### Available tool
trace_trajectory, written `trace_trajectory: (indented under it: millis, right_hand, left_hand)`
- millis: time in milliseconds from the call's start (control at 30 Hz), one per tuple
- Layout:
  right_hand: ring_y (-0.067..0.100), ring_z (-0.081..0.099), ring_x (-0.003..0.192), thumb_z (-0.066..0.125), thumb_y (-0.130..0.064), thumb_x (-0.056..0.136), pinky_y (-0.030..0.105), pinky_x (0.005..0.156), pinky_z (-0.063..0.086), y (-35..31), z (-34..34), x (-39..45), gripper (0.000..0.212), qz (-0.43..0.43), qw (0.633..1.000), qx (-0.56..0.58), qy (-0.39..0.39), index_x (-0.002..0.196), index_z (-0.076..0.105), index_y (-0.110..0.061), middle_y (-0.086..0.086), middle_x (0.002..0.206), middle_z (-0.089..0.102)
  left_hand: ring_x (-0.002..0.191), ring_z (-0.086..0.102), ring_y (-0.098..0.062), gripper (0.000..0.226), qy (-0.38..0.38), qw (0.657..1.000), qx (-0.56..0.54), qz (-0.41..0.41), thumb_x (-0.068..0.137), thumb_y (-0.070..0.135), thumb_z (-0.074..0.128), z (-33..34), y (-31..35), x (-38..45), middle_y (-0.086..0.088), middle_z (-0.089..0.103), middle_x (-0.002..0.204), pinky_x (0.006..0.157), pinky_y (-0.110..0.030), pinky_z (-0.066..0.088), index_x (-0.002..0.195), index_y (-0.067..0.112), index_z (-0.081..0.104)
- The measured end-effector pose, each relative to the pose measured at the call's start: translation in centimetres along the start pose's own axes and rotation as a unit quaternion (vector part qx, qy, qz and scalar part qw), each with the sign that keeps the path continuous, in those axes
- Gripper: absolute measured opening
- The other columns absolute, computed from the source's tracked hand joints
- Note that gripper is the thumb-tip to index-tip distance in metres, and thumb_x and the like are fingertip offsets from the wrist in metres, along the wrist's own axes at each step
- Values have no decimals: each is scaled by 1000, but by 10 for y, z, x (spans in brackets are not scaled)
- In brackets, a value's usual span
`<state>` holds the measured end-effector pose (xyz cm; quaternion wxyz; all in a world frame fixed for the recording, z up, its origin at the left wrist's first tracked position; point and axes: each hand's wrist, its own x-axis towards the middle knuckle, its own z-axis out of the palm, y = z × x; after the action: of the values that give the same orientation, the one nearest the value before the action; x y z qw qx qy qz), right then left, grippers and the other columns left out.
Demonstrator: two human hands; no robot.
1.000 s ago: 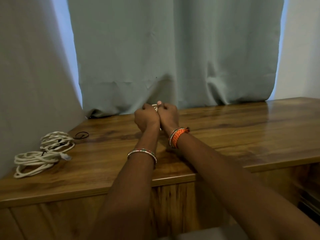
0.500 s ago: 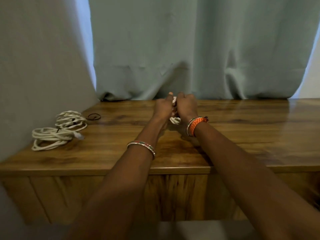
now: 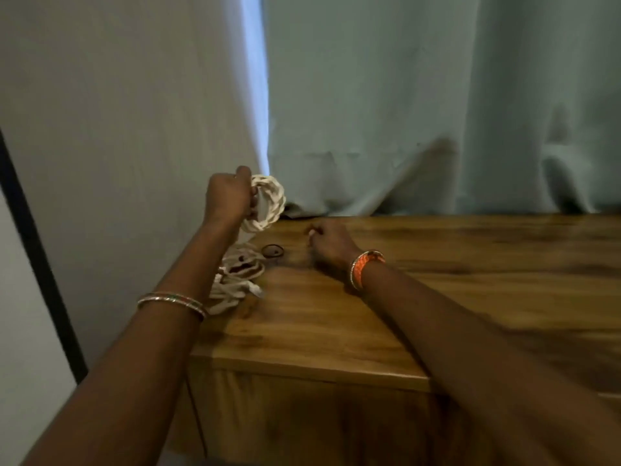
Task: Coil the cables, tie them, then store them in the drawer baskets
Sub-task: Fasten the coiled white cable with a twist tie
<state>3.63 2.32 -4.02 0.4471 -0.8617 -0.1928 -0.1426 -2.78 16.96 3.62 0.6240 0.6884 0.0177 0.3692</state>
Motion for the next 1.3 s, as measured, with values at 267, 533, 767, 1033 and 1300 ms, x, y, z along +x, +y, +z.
trace_trajectory:
  millis: [267,533,767,1033,1300]
  right_hand:
    - [28,55,118,54,-13,92,30,98,42,-14,51,56,30,-11,992,-104,-77,120,64,-8,14,127,60]
    - [32,63,78,65,-2,82,36,68,54,-6,46,60,33,25,1000,-3,10,57,47,-15,24,86,65]
    - [5,43,34,65,-12,88,14,34,31,4,-42,21,16,90,979,181,36,96,69,1,6,61,57]
    - [20,56,65,71,-28,78,29,62,44,38,-134,-3,26,121,968,121,185,76,72,-3,7,72,64]
    - [9,42,52,71,-29,82,21,46,29,49,-133,-4,30,150,982,65,95,99,73,-5,6,99,68]
  left_hand:
    - [24,30,-11,42,59,998,-4,-23,92,19,28,-40,-14,30,4,40,28,34,-11,26,52,12,39]
    - [23,29,-9,40,58,996,-24,-59,92,17,30,-25,-18,23,5,39,27,34,-7,24,53,11,36]
    - [48,46,-26,32,33,996,-6,-83,90,21,33,47,-28,0,-13,54,58,47,-26,38,65,6,46]
    - [95,61,-43,43,-10,995,6,-101,89,22,33,161,-34,-33,-31,64,102,84,-49,52,94,-12,60]
    - [95,60,-47,45,-41,993,8,-113,88,23,36,180,-61,-39,-36,61,103,81,-51,49,96,-16,59]
